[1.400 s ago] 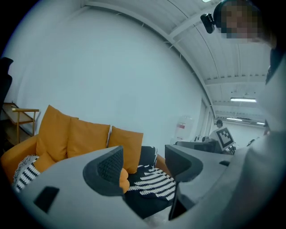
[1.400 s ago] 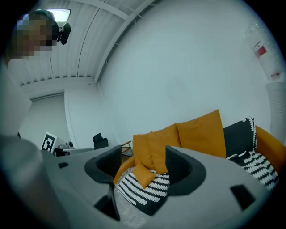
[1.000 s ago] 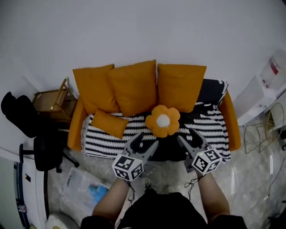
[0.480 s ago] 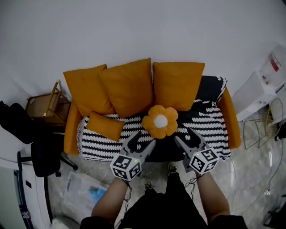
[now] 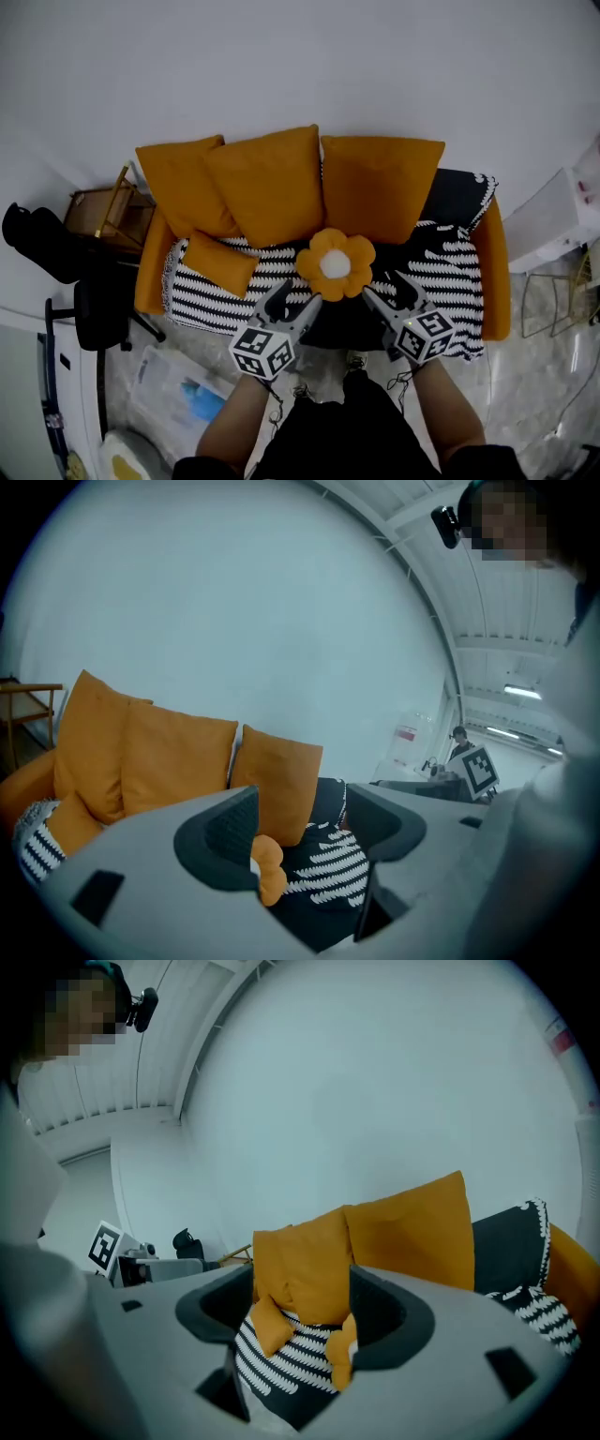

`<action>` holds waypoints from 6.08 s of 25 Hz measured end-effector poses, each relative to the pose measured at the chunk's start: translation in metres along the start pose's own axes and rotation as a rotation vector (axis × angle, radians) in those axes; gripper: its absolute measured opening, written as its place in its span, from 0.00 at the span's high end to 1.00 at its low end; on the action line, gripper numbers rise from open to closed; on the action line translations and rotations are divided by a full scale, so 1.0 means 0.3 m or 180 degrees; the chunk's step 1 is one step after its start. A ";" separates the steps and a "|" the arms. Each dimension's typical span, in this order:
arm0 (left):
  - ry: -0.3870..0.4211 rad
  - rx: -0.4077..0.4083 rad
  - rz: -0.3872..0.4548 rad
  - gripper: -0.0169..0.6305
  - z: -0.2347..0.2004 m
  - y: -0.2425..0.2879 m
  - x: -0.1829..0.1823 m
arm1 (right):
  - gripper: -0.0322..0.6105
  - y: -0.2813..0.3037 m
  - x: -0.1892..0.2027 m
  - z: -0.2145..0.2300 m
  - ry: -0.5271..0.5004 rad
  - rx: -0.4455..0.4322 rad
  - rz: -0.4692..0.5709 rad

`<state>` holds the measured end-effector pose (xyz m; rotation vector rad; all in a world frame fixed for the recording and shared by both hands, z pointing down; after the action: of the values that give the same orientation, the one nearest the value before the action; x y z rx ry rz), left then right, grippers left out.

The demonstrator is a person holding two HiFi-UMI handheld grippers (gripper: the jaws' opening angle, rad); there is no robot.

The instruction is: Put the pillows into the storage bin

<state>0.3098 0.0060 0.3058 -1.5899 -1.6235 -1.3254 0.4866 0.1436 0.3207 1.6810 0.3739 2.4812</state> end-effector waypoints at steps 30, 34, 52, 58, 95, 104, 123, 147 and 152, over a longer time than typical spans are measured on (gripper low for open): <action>-0.0131 -0.0145 -0.0676 0.52 -0.409 0.380 0.359 | 0.42 0.349 0.362 0.335 0.0390 0.0340 -0.0454; -0.0155 -0.0146 -0.0758 0.50 -0.497 0.452 0.461 | 0.41 0.409 0.465 0.394 0.0434 0.0419 -0.0497; -0.0169 -0.0285 -0.1035 0.44 -0.852 0.708 0.862 | 0.32 0.619 0.969 0.683 0.0626 0.0801 -0.0831; -0.0198 -0.0398 -0.1072 0.42 -0.949 0.743 0.937 | 0.27 0.661 1.057 0.729 0.0668 0.0843 -0.0870; -0.0261 -0.0534 -0.0976 0.64 -0.789 0.602 0.676 | 0.66 0.594 0.761 0.564 0.0219 0.0442 -0.1012; -0.0166 -0.0623 -0.0673 0.64 -0.662 0.411 0.345 | 0.67 0.526 0.420 0.373 -0.0019 0.0279 -0.0872; -0.0008 -0.1036 0.0058 0.65 -0.549 -0.110 -0.158 | 0.67 0.533 -0.089 -0.113 -0.0588 -0.0266 -0.0554; 0.0029 -0.1757 0.0616 0.65 -0.543 -0.474 -0.301 | 0.69 0.649 -0.230 -0.430 -0.0865 -0.1111 -0.0405; -0.0102 -0.2113 0.0732 0.66 -0.451 -0.534 -0.246 | 0.69 0.641 -0.229 -0.449 -0.1005 -0.1471 -0.0513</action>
<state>0.1361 -0.1207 0.2492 -2.0959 -1.0100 -1.8232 0.3950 -0.0760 0.2638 1.7150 -0.0910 1.9476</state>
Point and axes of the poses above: the fingertips, and each gripper's own axes: y forward along the fingers, z to its right, x out of its underside, the point moved 6 cm from there along -y, backward along the fingers, and after that the axes turned 3 degrees about -y, right-handed, at the moved point
